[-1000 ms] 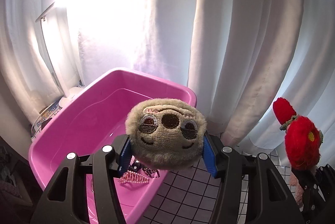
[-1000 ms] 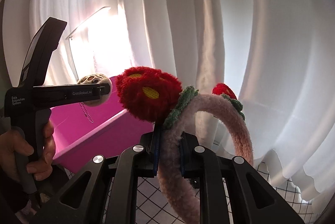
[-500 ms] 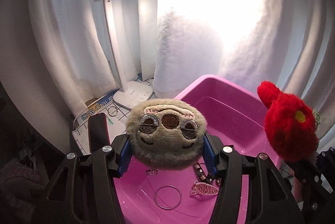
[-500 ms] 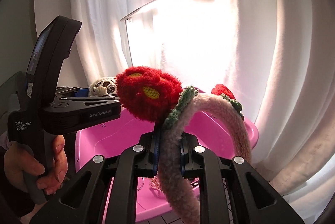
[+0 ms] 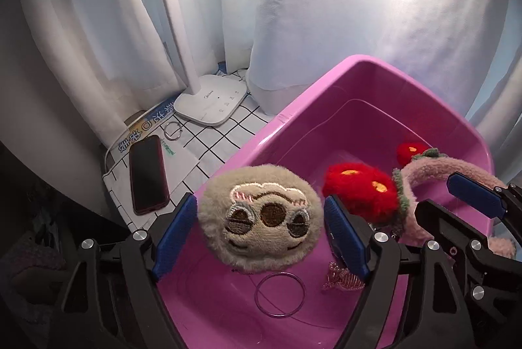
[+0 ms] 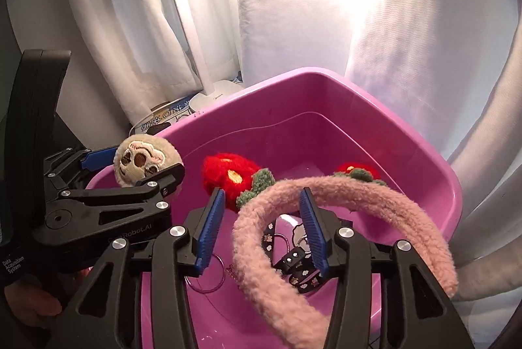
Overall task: Organize jewelry
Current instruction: 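Open both grippers to drop the pouch and headband into the tub, then move the right tool to the black watch while the left tool moves to the black hairpins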
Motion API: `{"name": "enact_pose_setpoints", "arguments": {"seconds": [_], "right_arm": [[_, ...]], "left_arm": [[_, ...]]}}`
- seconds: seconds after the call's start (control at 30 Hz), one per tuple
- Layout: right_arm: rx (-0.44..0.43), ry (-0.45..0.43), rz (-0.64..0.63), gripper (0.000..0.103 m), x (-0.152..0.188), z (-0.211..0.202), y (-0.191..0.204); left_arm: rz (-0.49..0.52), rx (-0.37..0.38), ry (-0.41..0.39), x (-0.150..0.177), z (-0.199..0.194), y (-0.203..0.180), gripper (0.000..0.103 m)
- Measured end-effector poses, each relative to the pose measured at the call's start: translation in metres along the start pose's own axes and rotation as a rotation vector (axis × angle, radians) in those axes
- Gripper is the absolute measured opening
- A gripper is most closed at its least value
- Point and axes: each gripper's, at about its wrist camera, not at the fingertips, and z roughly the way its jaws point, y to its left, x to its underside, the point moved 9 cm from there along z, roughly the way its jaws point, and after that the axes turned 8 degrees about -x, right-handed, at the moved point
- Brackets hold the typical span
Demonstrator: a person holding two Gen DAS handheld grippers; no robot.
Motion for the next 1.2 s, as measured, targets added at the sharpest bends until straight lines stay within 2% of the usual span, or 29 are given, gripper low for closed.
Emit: {"name": "enact_pose_setpoints", "arguments": {"seconds": [0.1, 0.37, 0.6, 0.73, 0.93, 1.07, 1.2], "right_arm": [[0.003, -0.013, 0.004, 0.053, 0.013, -0.008, -0.004], [0.003, -0.079, 0.045, 0.054, 0.015, -0.039, -0.022], [0.012, -0.228, 0.108, 0.058, 0.033, -0.116, -0.048], [0.062, -0.31, 0.182, 0.062, 0.066, -0.169, -0.078], [0.182, -0.323, 0.271, 0.062, 0.132, -0.217, -0.121], [0.233, -0.304, 0.322, 0.063, 0.174, -0.227, -0.144], [0.256, -0.244, 0.363, 0.064, 0.217, -0.209, -0.163]], "left_arm": [[0.0, -0.008, -0.001, -0.001, 0.0, 0.0, 0.088], [-0.018, 0.001, -0.003, 0.0, -0.006, 0.001, 0.089], [-0.02, 0.045, -0.05, 0.003, -0.044, -0.016, 0.09], [0.001, 0.109, -0.098, 0.005, -0.078, -0.041, 0.092], [0.049, 0.221, -0.134, 0.015, -0.121, -0.092, 0.092], [0.087, 0.302, -0.151, 0.028, -0.145, -0.131, 0.093], [0.136, 0.365, -0.152, 0.049, -0.156, -0.17, 0.095]]}}
